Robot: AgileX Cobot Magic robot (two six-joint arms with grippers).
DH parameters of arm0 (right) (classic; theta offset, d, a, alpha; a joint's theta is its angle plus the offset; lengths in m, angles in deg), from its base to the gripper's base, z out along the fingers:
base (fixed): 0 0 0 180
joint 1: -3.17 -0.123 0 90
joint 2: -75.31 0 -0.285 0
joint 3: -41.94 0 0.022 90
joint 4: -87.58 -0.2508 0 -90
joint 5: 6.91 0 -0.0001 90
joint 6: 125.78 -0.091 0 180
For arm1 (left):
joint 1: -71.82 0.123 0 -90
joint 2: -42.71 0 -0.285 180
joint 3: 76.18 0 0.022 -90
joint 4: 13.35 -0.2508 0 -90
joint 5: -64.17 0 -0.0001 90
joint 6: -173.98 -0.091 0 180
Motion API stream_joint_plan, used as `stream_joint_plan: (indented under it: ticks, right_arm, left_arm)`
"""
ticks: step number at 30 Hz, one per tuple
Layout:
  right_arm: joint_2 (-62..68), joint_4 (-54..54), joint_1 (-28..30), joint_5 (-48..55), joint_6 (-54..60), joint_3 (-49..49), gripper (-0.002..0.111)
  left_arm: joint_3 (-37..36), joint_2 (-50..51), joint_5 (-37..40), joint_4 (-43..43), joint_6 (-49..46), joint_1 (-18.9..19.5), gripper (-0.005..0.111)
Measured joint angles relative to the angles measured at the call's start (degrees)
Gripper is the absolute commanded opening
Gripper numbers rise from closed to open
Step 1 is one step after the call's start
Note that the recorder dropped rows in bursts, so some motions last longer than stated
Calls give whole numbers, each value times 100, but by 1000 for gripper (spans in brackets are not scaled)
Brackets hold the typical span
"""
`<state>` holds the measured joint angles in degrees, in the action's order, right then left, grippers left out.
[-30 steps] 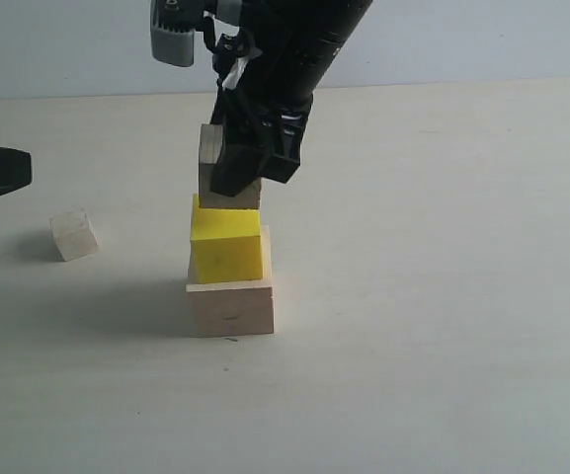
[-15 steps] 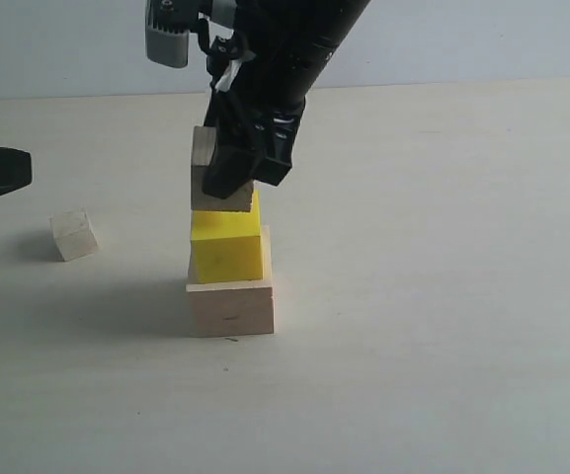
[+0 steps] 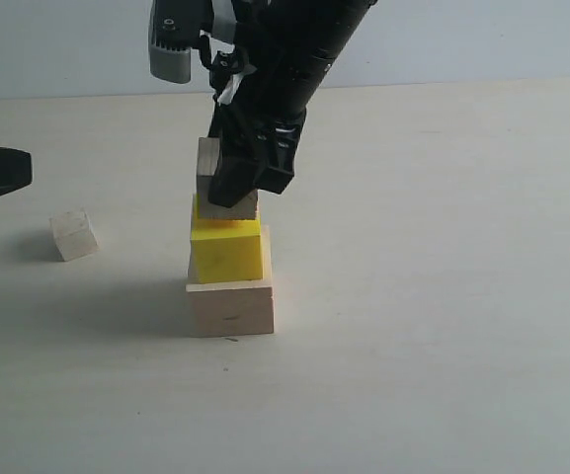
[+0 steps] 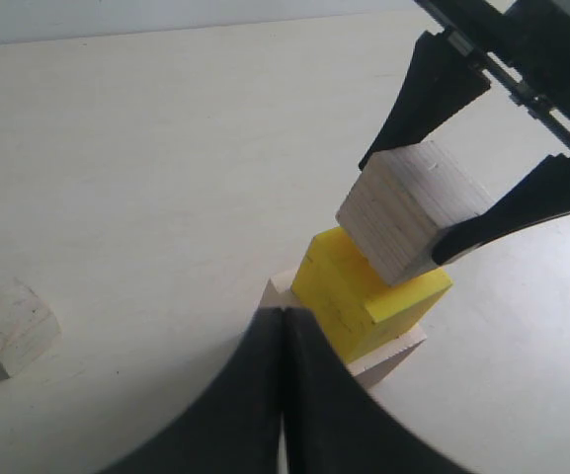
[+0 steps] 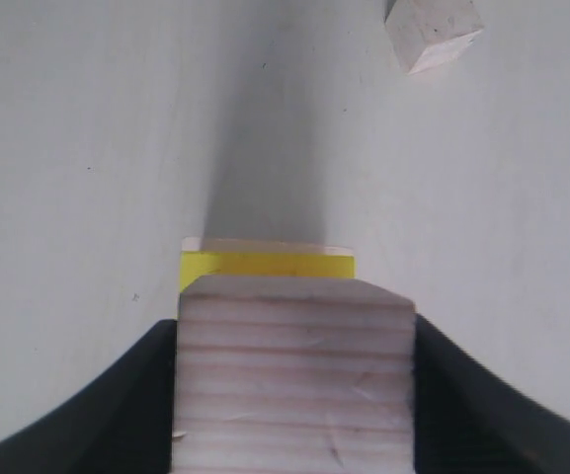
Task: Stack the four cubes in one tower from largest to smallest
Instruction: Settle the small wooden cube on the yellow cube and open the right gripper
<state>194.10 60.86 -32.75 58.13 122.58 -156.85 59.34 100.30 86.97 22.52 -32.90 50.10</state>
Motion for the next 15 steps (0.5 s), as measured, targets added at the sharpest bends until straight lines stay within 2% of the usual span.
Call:
stream_joint_plan:
  ticks: [5,10,15]
  right_arm:
    - [0,0,0,0,0,0,21]
    - [0,0,0,0,0,0,38]
    - [0,-11,0,0,0,0,50]
  left_arm:
    - [0,0,-12,0,0,0,0]
    - [0,0,-21,0,0,0,0]
    - [0,0,-21,0,0,0,0]
